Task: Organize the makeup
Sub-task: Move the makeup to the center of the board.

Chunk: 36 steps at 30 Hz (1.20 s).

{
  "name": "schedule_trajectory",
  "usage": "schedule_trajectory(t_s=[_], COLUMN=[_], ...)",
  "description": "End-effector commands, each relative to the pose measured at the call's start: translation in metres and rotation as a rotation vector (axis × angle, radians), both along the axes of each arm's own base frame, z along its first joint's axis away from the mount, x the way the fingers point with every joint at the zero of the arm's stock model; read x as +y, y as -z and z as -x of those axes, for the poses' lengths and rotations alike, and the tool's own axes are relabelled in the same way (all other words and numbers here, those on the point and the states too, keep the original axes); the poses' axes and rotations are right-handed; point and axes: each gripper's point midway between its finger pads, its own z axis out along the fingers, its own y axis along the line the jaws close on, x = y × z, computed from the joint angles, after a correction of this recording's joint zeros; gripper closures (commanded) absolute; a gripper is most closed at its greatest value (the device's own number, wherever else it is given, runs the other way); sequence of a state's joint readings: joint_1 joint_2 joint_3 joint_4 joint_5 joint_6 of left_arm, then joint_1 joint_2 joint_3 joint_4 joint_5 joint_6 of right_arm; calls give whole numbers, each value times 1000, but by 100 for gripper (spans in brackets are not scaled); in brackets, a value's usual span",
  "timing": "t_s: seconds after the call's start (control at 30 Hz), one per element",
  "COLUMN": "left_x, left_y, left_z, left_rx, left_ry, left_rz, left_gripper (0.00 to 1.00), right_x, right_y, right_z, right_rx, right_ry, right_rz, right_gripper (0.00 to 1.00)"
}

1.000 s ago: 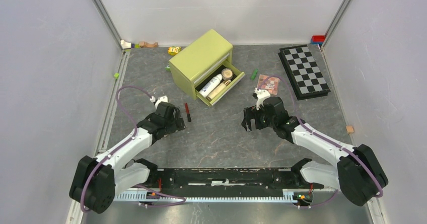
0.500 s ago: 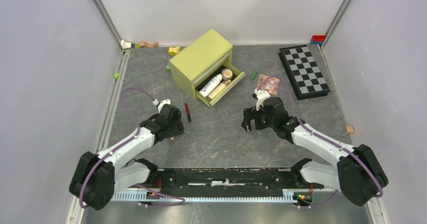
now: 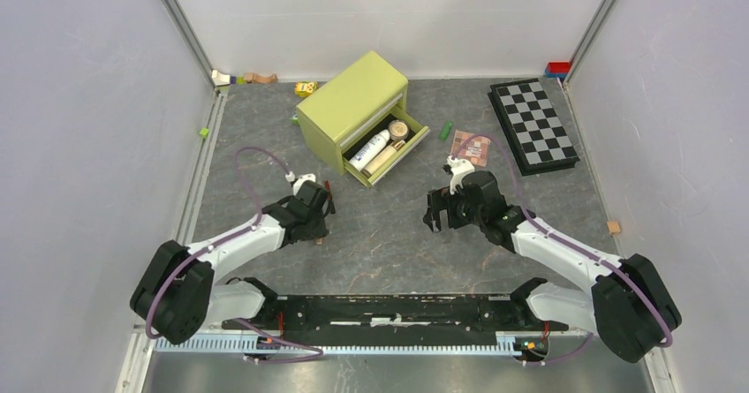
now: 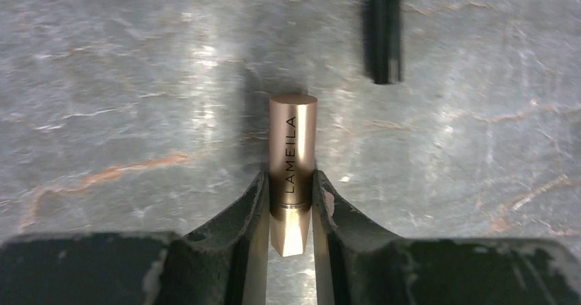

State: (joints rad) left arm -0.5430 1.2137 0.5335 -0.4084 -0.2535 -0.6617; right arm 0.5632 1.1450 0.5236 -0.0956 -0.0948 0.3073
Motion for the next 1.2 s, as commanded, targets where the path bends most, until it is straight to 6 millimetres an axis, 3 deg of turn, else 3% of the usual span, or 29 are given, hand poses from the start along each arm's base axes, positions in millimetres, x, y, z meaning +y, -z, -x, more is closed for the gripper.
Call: schedule_trajectory(t_s=[0.0, 0.23, 0.43, 0.73, 0.9, 1.03, 1.17], left_x=[-41, -135, -203, -218, -222, -223, -206], left_y=[0, -24, -18, -20, -32, -59, -109], left_z=[10, 26, 46, 50, 52, 51, 39], left_rx=[18, -75, -70, -70, -87, -133, -255], left_ry=[102, 300, 492, 542, 585, 614, 600], left_rz=[83, 176, 113, 117, 141, 165, 157], left_gripper=[85, 88, 84, 55, 45, 41, 32], right_x=[1, -19, -31, -53, -57, -58, -48], right_y=[-6, -2, -1, 8, 13, 9, 4], right_z=[0, -3, -2, 3, 8, 8, 10], right_rx=[-26, -26, -20, 32, 82, 98, 125], right_ry=[28, 197, 299, 433, 501, 546, 572], right_rz=[-40, -43, -47, 9, 4, -9, -25], right_gripper=[2, 2, 2, 2, 2, 2, 2])
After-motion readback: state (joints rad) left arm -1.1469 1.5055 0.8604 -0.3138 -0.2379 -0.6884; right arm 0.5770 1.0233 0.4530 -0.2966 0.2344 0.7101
